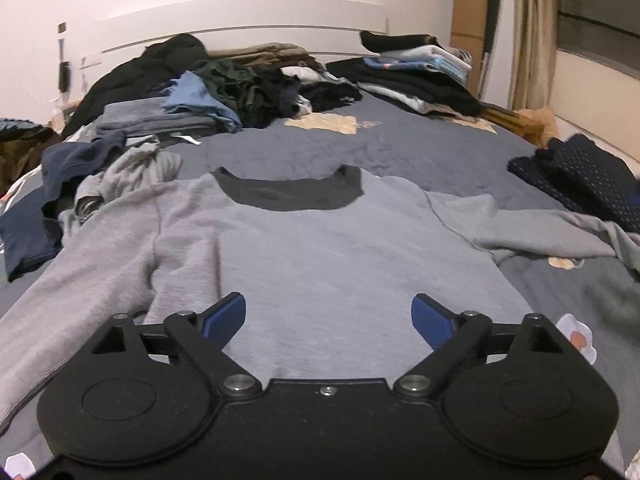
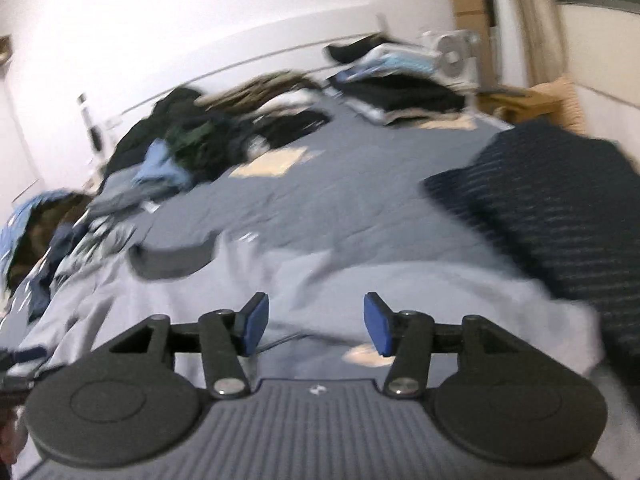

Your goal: Fold clothes

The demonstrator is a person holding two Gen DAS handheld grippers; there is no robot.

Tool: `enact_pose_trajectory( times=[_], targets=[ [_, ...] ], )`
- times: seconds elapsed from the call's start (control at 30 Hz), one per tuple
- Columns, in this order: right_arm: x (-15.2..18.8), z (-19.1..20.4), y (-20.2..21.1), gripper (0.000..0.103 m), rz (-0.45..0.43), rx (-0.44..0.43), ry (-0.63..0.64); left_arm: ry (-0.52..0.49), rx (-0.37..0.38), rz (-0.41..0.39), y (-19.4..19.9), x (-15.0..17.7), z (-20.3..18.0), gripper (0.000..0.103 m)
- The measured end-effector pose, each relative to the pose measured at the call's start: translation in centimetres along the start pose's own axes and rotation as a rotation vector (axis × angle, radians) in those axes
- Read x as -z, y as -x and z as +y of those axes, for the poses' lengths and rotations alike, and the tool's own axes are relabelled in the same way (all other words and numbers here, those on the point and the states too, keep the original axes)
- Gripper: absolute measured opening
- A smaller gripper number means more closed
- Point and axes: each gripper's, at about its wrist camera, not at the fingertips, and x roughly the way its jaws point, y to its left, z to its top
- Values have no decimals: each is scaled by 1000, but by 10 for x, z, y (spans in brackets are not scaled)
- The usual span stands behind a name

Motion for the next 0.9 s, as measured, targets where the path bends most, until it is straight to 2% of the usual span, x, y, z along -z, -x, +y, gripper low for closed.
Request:
enact_pose_trajectory(
  times=[0.13, 0.23, 0.5, 0.63, 0.9],
  targets=[
    [18, 43, -24, 53, 35, -56, 21, 19, -26, -6, 2, -3, 9, 96],
    [31, 68, -37, 53, 51, -68, 60, 15, -45, -15, 4, -3, 14, 96],
    [59, 73, -49, 55, 90, -86, 70, 9, -99, -19, 8, 5, 36, 98],
    [67, 79, -63, 56, 93, -77, 65, 12, -112, -27, 7, 18, 43, 102],
    [68, 103, -74, 57, 65, -100, 91, 20, -142, -51, 11, 19, 50, 102]
  ],
)
